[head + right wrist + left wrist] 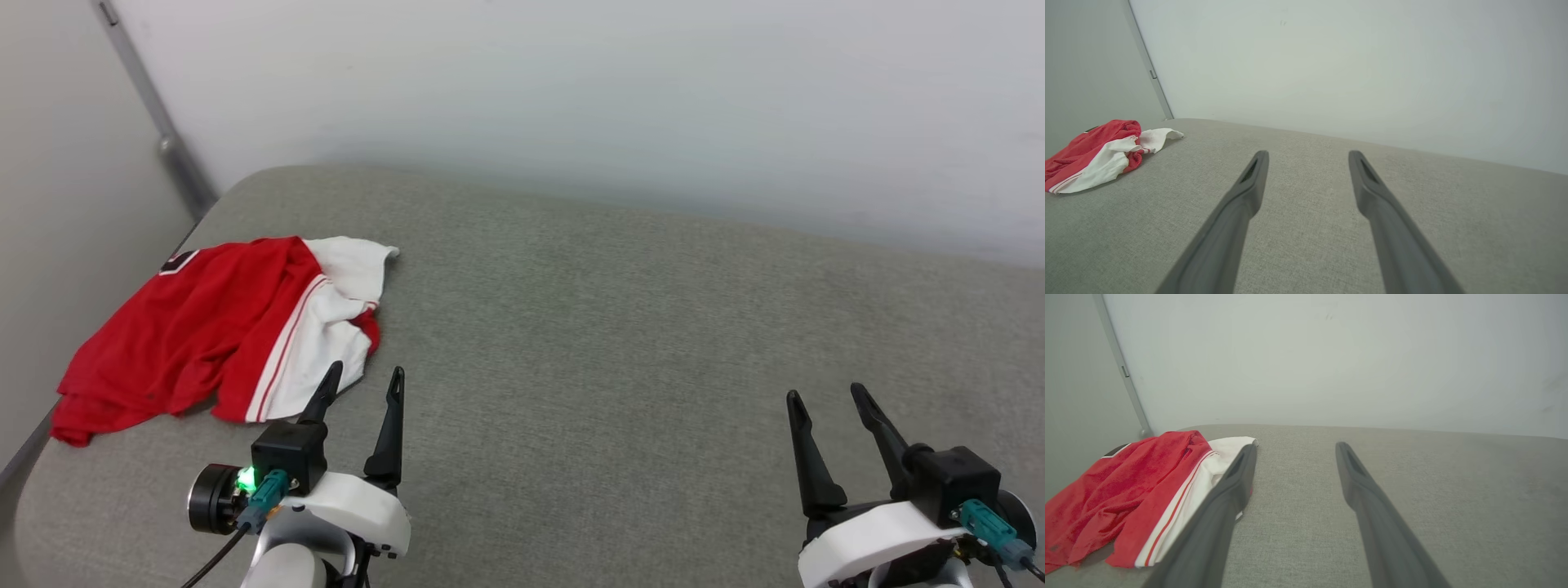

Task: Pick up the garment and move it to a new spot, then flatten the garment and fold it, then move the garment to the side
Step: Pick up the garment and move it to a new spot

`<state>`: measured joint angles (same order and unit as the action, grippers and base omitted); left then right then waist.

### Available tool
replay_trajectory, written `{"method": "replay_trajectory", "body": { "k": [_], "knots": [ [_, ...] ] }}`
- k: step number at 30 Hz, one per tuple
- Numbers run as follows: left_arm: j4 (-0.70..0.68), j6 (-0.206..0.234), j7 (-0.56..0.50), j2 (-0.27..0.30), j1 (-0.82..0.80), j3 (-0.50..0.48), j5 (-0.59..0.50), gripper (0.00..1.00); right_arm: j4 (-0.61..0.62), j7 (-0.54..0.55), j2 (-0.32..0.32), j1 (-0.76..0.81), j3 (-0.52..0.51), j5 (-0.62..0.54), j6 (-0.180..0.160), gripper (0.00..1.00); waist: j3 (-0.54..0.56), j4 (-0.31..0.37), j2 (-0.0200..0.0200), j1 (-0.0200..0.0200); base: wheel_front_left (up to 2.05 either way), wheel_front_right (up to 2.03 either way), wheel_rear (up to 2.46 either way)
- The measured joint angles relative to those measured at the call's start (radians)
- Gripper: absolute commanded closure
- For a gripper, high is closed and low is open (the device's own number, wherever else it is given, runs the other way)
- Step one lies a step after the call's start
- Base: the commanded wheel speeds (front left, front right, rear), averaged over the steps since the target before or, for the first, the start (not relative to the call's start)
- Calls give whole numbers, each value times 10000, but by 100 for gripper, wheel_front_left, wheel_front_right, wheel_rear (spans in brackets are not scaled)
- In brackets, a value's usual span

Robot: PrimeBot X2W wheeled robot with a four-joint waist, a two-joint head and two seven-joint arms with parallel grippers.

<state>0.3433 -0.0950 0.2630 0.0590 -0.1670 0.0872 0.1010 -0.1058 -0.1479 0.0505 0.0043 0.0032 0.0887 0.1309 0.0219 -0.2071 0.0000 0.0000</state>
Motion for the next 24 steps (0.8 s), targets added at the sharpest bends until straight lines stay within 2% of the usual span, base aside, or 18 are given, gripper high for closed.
{"method": "replay_trajectory", "body": {
  "k": [18,24],
  "knots": [
    [-40,67,0,61,-62,-259,21,0,-23,-13,-2,-266,412,71,2,0,-154,-2457,0,0,0,0,0],
    [-107,73,0,54,-63,-270,17,0,-4,-12,-2,-287,407,27,0,0,-210,-2690,0,0,0,0,0]
  ]
}}
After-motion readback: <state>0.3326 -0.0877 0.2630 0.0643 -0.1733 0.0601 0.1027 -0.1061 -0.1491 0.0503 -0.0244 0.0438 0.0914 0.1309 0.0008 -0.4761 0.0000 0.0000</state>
